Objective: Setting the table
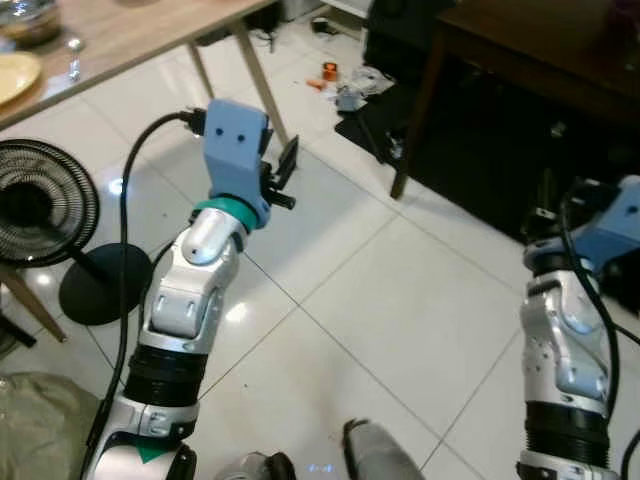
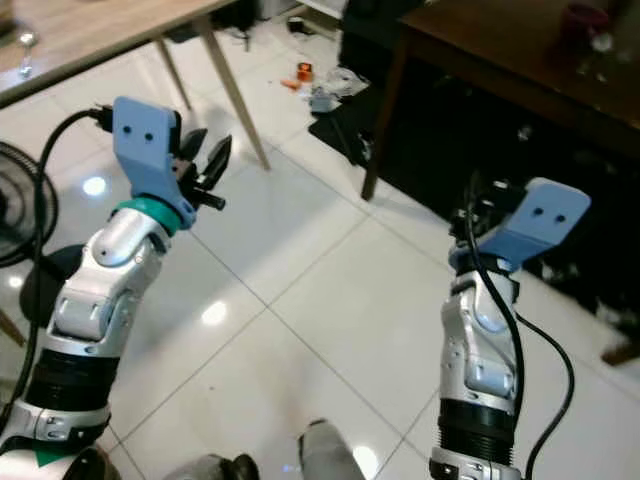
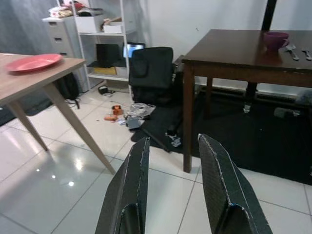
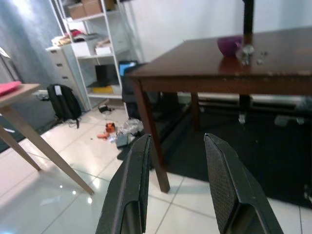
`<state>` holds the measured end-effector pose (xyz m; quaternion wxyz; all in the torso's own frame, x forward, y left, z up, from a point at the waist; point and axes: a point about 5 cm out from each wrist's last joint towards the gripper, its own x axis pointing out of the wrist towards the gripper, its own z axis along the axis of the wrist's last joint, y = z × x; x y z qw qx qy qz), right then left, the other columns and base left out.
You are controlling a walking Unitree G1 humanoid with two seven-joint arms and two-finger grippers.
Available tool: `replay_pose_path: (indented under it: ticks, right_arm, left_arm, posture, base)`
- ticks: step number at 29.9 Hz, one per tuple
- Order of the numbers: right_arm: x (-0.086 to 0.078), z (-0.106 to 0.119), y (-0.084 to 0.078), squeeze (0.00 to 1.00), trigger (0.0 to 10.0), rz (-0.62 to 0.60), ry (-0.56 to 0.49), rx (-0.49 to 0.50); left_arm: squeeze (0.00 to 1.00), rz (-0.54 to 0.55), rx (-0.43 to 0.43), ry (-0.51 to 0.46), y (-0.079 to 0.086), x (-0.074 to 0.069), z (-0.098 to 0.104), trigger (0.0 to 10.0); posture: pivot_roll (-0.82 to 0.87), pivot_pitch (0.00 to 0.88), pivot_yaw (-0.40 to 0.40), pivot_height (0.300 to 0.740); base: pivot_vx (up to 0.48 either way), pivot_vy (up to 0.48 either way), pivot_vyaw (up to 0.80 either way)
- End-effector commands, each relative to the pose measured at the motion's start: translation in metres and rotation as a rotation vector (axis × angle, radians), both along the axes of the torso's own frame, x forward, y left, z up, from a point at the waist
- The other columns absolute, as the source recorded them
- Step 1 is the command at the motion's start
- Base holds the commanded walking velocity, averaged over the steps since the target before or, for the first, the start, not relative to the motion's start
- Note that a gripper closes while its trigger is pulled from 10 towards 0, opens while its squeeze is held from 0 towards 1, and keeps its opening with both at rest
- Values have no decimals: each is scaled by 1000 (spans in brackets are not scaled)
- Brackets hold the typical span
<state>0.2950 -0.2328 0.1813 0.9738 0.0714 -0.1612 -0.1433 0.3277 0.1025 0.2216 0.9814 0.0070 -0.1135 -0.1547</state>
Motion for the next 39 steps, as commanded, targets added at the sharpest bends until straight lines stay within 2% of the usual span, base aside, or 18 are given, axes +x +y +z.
replay_pose_path:
  ticks: [1, 9, 16, 20, 24, 25, 28, 34, 39]
  right_arm:
    - [-2, -3, -3, 0, 10000, -13, 13, 11]
    - [-2, -4, -4, 0, 10000, -19, 16, 11]
    - [-3, -4, -6, 0, 10000, -29, 20, 10]
    - [-3, -4, -7, 0, 10000, -34, 23, 9]
    - [-3, -4, -7, 0, 10000, -36, 25, 8]
    - [-3, -5, -7, 0, 10000, -38, 27, 8]
    - [-3, -5, -7, 0, 10000, -39, 27, 8]
    - [-3, -5, -8, 0, 10000, -41, 29, 6]
    - [-3, -5, -8, 0, 10000, -42, 31, 4]
  left_arm:
    - [0, -2, 11, 19, -1, 0, -4, 10000]
    - [0, -3, 37, 22, -2, 0, -4, 10000]
    - [0, 1, 116, 38, 2, 3, -8, 10000]
    - [0, 20, 155, 49, 9, 7, -8, 10000]
    - [0, -24, 168, 44, 8, 6, -6, 10000]
    - [0, -61, 148, 54, 7, 5, -3, 10000]
    - [0, -73, 136, 65, 7, 6, -1, 10000]
    - [0, -107, 211, 84, 4, 5, -6, 10000]
    - [0, -108, 209, 84, 4, 6, -6, 10000]
  posture:
    - [-27, 33, 119, 740]
    - [-26, 35, 119, 740]
    - [-25, 38, 118, 740]
    - [-24, 39, 118, 740]
    - [-23, 39, 118, 740]
    - [-22, 40, 117, 740]
    - [-22, 40, 118, 740]
    - [-25, 42, 116, 740]
    - [-26, 42, 116, 740]
  base:
    - [0, 0, -800]
    - [0, 0, -800]
    - [0, 0, -800]
    - [0, 0, -800]
    - [0, 0, -800]
    - [0, 0, -800]
    - [0, 0, -800]
    - [0, 0, -800]
    - [0, 0, -800]
